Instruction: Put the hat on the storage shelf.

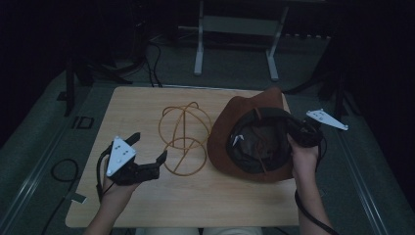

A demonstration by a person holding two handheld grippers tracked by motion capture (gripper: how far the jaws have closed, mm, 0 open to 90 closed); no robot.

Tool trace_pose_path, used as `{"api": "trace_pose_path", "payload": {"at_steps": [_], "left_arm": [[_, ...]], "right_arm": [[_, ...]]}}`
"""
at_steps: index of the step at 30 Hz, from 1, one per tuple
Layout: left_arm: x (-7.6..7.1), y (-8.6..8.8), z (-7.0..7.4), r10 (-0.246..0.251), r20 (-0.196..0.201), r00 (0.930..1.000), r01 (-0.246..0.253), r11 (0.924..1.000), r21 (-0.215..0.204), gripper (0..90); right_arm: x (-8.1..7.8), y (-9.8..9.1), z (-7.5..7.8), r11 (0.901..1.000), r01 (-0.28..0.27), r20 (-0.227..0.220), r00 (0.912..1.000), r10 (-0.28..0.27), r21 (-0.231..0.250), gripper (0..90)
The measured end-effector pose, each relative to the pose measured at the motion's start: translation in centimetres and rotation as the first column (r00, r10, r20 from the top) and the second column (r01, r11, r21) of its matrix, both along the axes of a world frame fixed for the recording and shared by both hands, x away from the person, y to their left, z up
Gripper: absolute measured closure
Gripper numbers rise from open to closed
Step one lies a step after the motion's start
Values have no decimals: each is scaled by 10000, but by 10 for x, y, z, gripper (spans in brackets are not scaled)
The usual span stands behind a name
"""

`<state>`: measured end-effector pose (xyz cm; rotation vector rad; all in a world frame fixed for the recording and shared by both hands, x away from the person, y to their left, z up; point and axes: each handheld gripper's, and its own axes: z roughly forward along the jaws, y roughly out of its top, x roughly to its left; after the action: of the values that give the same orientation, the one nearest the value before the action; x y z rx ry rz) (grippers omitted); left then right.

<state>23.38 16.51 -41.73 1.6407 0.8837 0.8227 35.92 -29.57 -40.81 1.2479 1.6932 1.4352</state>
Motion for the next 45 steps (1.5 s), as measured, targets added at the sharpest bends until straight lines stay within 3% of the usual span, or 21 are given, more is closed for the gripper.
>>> {"api": "trace_pose_path", "payload": {"at_steps": [5, 11, 18, 29, 34, 36, 37, 40, 45], "left_arm": [[16, -24, 14, -428, 95, 9990, 427, 9990, 148, 69], [29, -51, 21, -914, -4, 9958, 913, 9952, 339, 69], [36, -88, 32, -1651, 165, 9861, 1635, 9838, 739, 69], [61, -155, 27, -2550, -284, 9665, 2566, 9616, 978, 102], [73, -179, 20, -2459, -441, 9683, 2493, 9628, 1045, 123], [78, -188, 16, -2349, -502, 9707, 2396, 9617, 1332, 123], [81, -192, 14, -2448, -533, 9681, 2500, 9578, 1419, 123], [88, -203, 9, -2448, -791, 9663, 2536, 9580, 1337, 123], [97, -215, 4, -1930, -1032, 9758, 2070, 9668, 1496, 144]], "right_arm": [[-3, -2, 1, 10000, -5, 49, 10000, 5, 67, 847], [-6, -5, 2, 10000, 16, 126, 9999, -17, 87, 847], [-10, -9, -1, 9998, -110, 109, 9999, 108, 152, 846], [-21, -14, 8, 9999, -87, 327, 9994, 82, 129, 846], [-25, -16, 10, 9999, -106, 438, 9990, 102, 93, 846], [-27, -17, 12, 9998, -120, 479, 9988, 114, 125, 846], [-28, -17, 12, 9999, -109, 487, 9988, 104, 112, 846], [-30, -17, 12, 9999, -145, 537, 9985, 141, 62, 846], [-35, -18, 12, 9996, -216, 532, 9984, 206, 185, 845]]}}
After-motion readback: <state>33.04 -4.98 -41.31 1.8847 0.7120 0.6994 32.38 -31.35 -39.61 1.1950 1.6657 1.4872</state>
